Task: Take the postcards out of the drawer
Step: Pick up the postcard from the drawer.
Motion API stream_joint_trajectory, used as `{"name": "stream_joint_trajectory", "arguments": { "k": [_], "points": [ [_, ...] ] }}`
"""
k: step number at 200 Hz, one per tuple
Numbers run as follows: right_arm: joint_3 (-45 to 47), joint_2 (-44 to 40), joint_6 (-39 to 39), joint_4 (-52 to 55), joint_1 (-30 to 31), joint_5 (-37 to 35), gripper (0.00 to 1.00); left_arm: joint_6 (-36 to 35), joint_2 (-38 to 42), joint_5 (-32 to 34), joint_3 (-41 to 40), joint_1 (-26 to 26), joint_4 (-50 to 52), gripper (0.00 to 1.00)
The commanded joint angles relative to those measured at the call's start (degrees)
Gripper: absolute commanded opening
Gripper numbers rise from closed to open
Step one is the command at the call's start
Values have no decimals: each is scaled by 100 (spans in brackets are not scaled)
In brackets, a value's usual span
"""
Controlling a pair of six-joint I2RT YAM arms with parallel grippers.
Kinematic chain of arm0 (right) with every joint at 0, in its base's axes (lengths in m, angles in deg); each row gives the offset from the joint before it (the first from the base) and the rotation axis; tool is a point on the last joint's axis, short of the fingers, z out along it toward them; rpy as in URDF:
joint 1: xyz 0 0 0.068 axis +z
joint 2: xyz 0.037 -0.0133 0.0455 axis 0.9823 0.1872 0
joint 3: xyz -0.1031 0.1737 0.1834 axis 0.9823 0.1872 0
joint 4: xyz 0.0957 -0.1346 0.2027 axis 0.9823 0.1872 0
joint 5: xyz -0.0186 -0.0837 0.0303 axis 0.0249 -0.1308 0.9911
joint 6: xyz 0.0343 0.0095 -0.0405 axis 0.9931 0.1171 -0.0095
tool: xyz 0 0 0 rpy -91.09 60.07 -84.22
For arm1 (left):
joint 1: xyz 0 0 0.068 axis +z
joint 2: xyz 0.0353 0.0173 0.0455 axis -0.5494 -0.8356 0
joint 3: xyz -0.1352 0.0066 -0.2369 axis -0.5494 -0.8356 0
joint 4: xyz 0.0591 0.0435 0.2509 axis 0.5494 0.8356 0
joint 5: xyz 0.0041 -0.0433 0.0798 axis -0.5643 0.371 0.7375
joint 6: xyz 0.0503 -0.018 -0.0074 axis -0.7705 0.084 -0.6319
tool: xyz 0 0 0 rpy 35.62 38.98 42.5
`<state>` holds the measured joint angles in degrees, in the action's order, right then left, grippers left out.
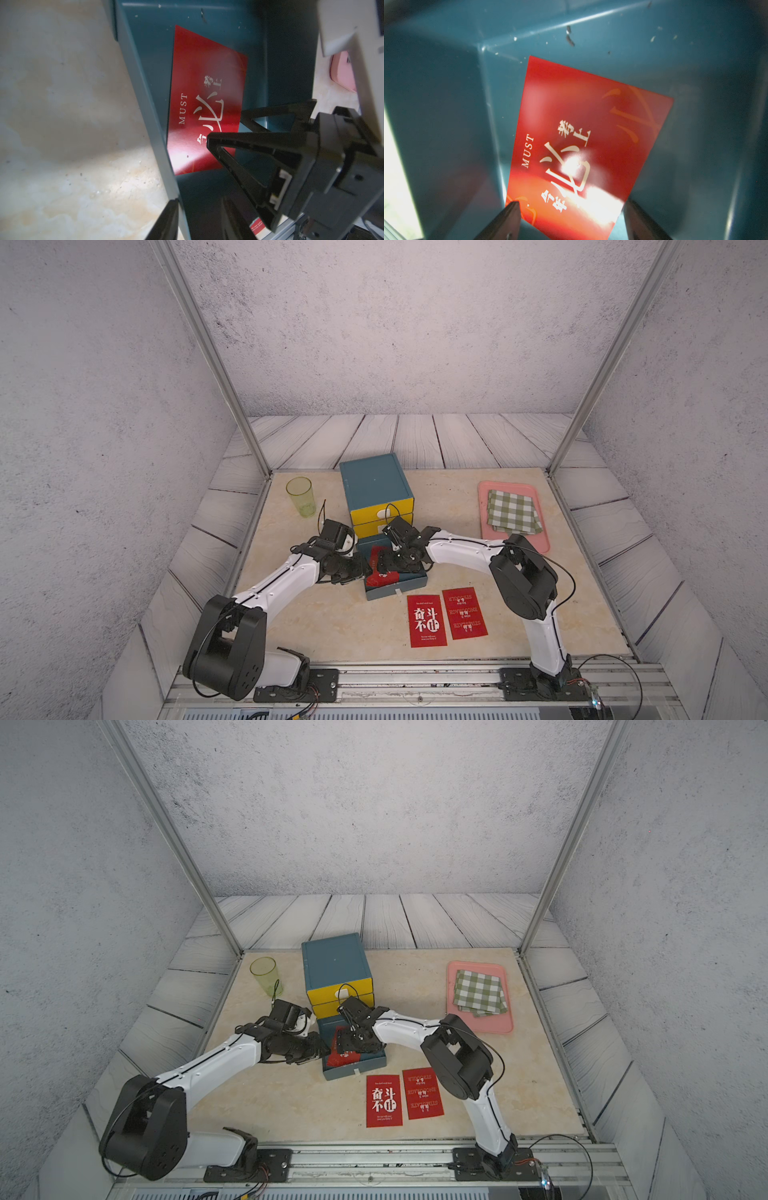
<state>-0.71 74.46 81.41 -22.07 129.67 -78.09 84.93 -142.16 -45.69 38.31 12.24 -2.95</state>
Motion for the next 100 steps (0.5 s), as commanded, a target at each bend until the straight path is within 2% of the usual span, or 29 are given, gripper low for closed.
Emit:
{"name": "stream_joint_trajectory", "arguments": {
  "k": [1, 100],
  "points": [
    [183, -203, -46, 444, 28, -65, 82, 11, -43, 37, 60, -45, -55, 39],
    [312, -279, -191, 220, 46, 107, 79, 37, -91, 73, 102, -54, -56, 38]
  ]
}}
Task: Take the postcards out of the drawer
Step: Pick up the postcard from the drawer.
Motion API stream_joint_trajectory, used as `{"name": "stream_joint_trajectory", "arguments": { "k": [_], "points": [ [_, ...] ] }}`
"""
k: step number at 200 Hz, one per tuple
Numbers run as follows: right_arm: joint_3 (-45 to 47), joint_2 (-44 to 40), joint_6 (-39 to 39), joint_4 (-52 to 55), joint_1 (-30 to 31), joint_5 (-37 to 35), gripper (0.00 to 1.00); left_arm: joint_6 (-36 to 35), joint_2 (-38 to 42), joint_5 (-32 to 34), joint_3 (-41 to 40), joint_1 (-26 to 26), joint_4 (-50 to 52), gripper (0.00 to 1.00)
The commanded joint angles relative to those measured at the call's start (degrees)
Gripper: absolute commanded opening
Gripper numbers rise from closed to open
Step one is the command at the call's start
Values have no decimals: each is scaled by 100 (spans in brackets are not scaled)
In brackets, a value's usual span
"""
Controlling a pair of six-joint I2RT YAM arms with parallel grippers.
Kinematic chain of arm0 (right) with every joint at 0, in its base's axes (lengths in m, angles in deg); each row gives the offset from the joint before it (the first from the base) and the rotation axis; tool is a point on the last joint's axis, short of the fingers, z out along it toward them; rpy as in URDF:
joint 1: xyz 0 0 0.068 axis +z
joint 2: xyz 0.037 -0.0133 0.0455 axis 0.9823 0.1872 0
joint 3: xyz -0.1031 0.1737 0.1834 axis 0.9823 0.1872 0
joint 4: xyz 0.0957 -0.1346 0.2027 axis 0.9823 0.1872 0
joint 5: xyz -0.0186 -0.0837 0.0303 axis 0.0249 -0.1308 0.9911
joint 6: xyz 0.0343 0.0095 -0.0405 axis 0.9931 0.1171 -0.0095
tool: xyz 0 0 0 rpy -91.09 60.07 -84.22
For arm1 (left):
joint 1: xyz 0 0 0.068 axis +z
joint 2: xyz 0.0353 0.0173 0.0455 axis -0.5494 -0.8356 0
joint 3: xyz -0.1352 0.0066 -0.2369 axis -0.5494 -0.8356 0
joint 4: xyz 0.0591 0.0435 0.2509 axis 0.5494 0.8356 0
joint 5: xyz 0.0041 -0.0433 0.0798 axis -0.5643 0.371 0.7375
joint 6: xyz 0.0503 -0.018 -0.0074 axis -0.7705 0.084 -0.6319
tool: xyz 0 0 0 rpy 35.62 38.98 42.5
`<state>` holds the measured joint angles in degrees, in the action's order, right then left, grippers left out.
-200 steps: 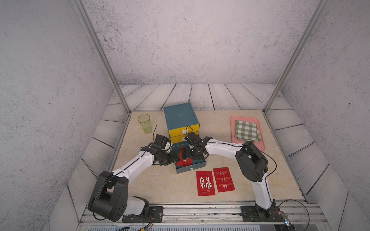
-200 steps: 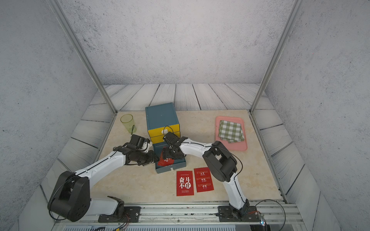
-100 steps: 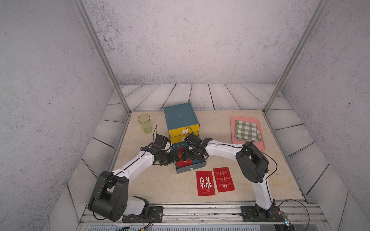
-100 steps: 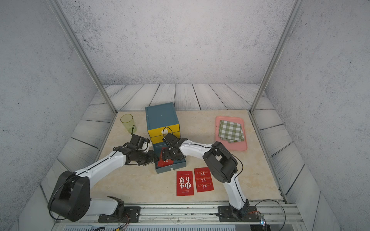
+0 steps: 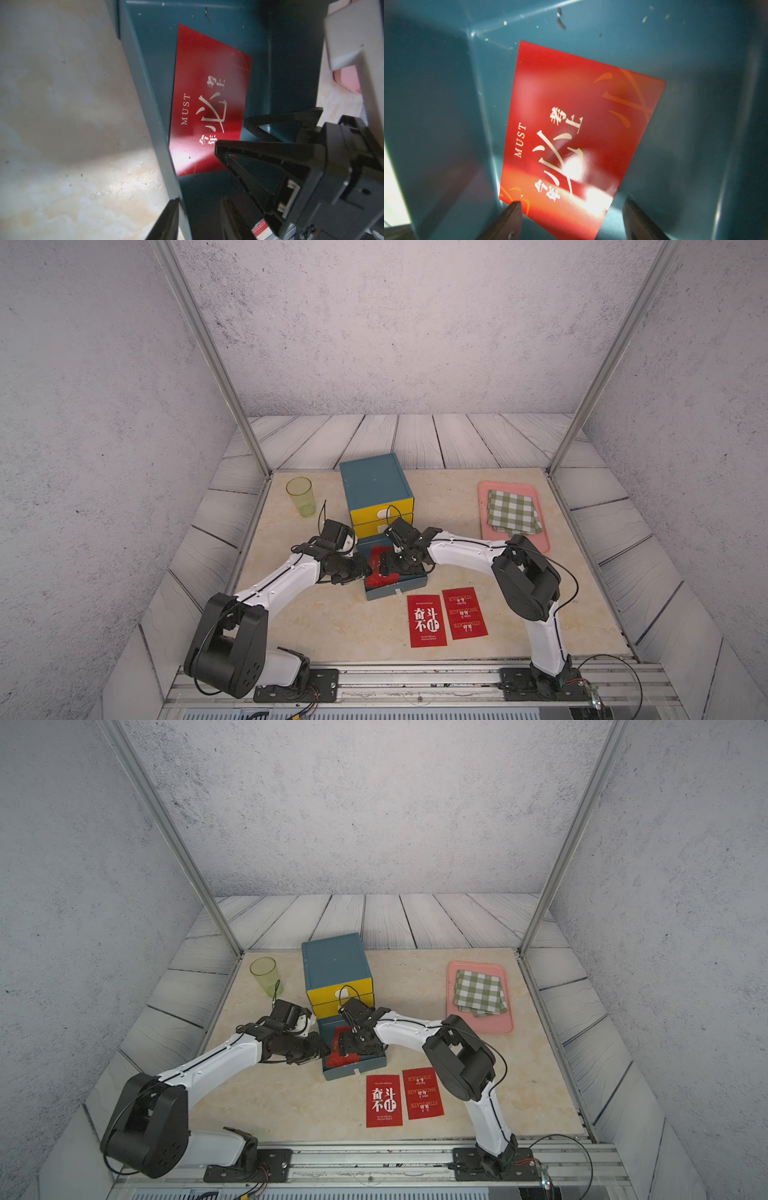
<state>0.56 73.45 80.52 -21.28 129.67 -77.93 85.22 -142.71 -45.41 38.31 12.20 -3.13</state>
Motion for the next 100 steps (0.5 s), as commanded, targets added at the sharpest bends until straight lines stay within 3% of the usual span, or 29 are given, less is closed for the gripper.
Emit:
{"name": "stream_joint_trajectory", "arguments": {
  "k": [1, 100],
  "points": [
    [185, -178, -107, 133, 49, 96, 78, 9, -36, 46, 102, -50, -38, 38],
    [232, -57, -347, -126, 110, 170, 77, 0, -140, 5, 198, -50, -39, 38]
  ]
}}
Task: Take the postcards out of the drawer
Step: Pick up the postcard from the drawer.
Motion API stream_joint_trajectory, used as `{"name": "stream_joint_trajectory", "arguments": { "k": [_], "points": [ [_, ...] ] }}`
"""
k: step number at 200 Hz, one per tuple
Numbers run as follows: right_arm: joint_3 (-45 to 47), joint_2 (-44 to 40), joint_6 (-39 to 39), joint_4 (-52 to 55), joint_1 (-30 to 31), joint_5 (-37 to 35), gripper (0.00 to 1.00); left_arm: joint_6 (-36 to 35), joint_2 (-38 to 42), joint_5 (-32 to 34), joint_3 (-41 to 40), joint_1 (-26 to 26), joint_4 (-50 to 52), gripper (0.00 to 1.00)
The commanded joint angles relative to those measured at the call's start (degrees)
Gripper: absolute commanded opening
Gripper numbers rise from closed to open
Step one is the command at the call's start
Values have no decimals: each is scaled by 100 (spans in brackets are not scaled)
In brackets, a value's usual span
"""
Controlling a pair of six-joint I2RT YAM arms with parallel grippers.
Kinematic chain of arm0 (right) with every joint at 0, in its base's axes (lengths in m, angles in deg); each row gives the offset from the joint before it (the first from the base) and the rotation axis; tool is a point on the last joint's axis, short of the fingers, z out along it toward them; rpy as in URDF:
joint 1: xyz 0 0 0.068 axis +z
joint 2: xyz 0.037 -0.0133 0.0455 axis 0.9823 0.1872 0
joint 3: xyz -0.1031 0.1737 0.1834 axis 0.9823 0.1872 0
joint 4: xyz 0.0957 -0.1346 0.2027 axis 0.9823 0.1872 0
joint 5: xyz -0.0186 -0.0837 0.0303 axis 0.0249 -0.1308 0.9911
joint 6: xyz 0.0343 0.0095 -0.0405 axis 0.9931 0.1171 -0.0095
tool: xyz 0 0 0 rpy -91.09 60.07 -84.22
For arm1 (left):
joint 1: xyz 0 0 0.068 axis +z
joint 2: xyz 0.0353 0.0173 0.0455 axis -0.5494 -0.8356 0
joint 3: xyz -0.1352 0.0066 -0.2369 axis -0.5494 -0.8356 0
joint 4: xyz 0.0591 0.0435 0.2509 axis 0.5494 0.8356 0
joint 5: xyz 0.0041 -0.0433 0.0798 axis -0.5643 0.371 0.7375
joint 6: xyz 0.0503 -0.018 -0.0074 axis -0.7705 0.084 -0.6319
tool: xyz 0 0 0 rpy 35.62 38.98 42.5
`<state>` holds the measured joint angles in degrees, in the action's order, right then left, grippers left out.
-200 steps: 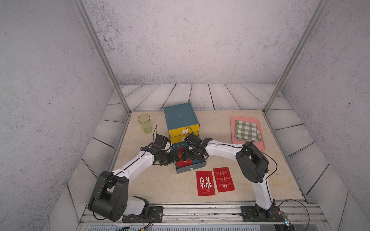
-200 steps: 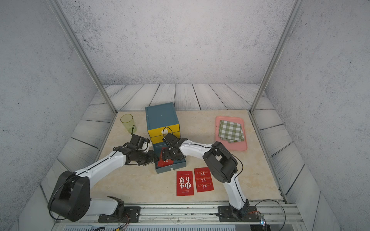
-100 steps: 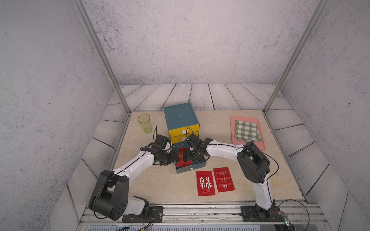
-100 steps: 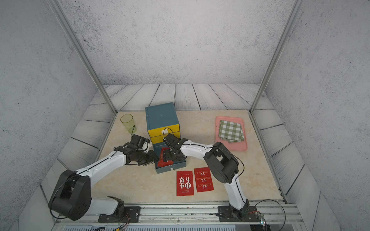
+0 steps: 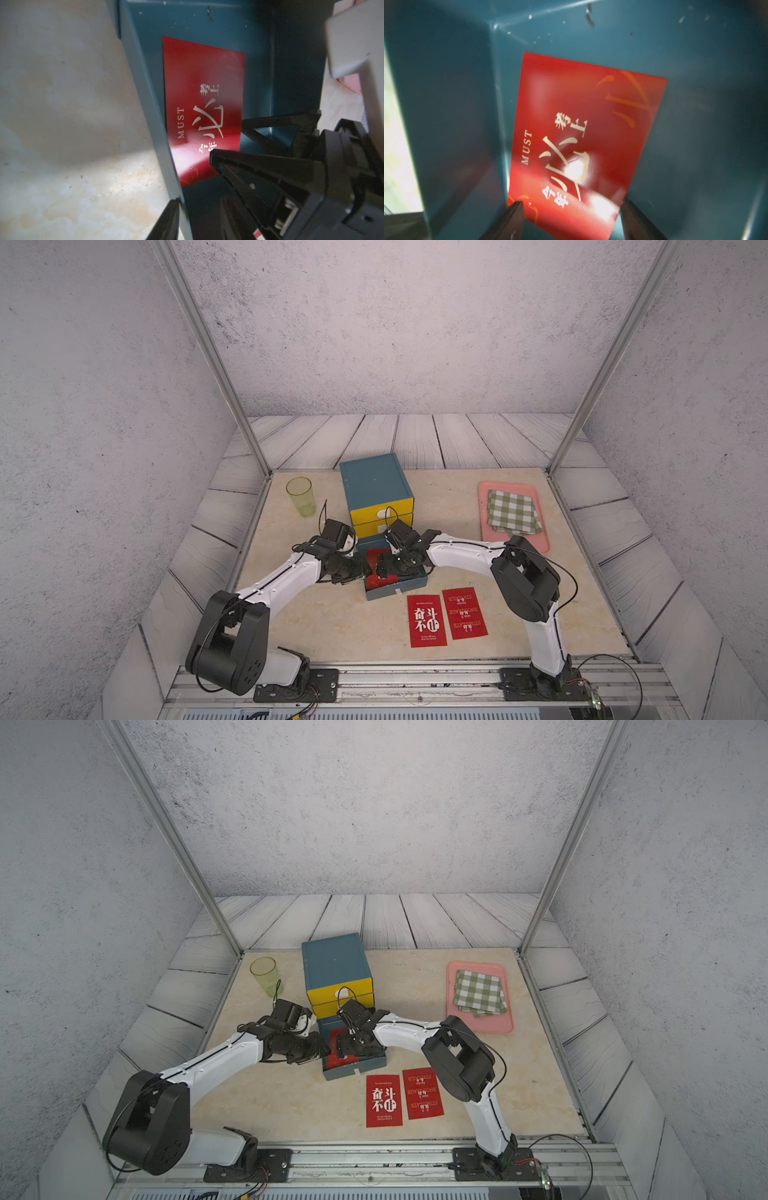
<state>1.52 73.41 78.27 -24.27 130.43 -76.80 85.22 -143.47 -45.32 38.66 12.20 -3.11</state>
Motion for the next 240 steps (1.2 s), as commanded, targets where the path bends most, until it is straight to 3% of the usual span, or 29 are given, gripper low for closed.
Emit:
{"name": "stream_joint_trajectory", "arguments": {
  "k": [1, 240],
  "points": [
    [135, -52, -123, 171, 35, 61, 77, 0, -64, -4, 164, -50, -41, 38],
    [630, 151, -204, -1062, 46, 494, 77, -44, -197, -42, 167, -76, -58, 36]
  ]
}}
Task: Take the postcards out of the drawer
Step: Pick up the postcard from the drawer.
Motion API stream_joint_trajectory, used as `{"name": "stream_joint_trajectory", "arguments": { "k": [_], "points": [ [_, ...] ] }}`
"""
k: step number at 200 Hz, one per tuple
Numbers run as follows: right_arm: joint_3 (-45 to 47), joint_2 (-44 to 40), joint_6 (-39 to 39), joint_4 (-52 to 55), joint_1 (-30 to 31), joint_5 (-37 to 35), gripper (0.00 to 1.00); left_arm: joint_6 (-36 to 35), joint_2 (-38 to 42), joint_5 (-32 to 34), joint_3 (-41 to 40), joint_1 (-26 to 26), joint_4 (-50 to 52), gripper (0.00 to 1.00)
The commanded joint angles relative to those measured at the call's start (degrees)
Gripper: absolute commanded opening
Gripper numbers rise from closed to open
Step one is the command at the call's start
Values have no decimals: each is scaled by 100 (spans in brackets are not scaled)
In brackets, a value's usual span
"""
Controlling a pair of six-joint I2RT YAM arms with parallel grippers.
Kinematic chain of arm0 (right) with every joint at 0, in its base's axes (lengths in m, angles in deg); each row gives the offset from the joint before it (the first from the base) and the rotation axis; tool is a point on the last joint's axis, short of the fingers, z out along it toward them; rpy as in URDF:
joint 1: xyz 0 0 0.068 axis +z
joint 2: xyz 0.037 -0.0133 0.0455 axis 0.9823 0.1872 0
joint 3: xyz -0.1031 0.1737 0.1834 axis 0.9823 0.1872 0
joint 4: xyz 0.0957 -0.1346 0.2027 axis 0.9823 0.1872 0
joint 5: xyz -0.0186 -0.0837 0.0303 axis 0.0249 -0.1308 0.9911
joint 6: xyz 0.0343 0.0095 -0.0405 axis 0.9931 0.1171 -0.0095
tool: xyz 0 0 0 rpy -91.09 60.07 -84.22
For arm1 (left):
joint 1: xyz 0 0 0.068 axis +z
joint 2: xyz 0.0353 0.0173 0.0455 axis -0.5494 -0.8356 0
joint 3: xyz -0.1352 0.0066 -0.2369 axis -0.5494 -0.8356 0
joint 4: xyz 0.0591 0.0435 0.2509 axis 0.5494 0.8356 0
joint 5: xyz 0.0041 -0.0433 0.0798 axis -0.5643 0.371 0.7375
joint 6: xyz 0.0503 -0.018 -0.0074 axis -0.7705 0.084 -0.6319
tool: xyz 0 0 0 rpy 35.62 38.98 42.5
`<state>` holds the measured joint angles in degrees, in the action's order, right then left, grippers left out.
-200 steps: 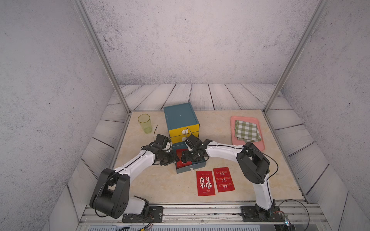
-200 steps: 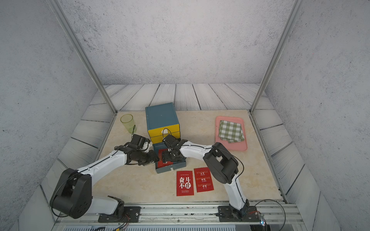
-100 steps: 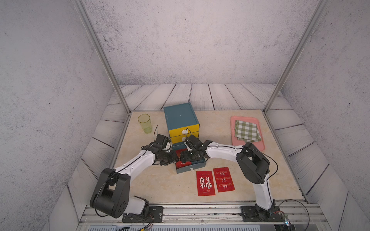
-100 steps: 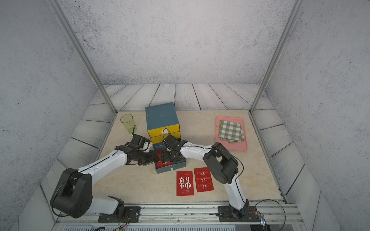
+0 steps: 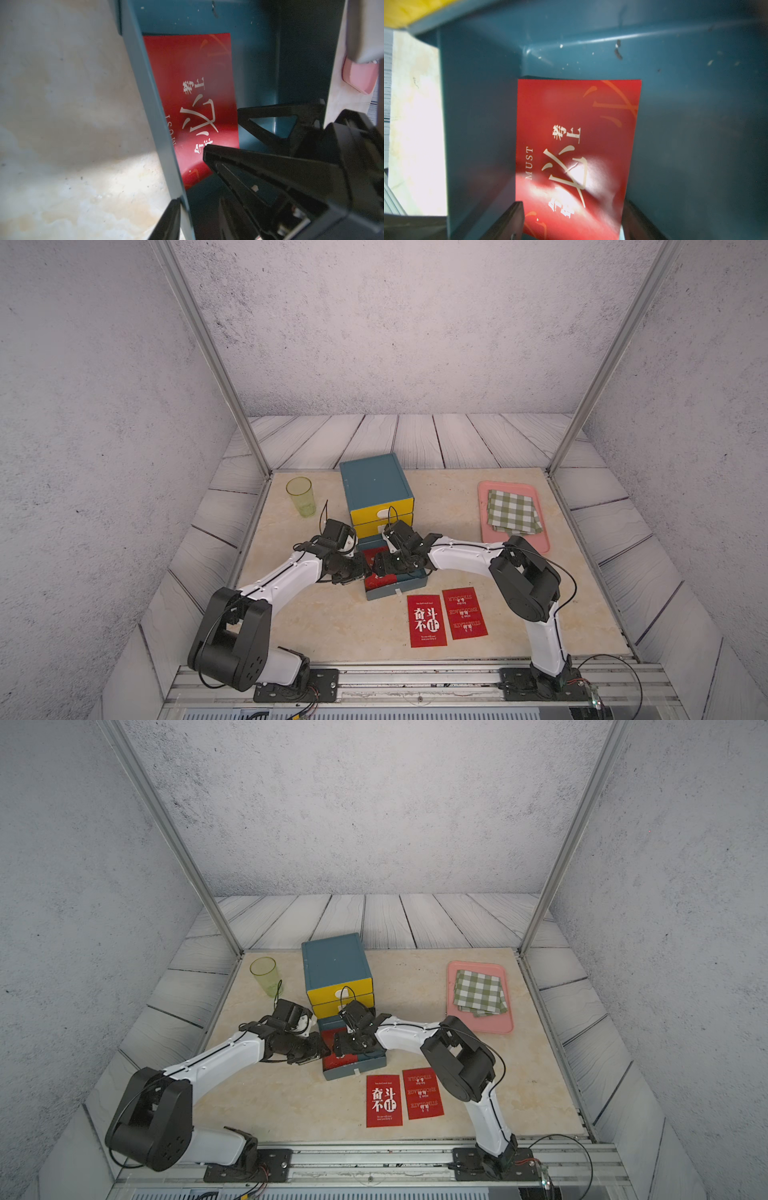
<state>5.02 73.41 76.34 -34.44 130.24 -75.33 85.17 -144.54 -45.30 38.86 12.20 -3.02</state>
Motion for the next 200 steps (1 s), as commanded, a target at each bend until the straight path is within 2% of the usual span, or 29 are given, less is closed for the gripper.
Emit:
{"name": "stream_joint_trajectory", "arguments": {
  "k": [1, 173, 200],
  "points": [
    [282, 151, -11, -54, 65, 348, 77, -39, -90, -48, 150, -76, -71, 36],
    [846, 4, 16, -1347, 53, 787, 77, -66, -152, -73, 214, -85, -48, 35],
    [722, 92, -16, -1231, 50, 841, 77, -66, -135, -69, 217, -85, -33, 35]
  ]
}}
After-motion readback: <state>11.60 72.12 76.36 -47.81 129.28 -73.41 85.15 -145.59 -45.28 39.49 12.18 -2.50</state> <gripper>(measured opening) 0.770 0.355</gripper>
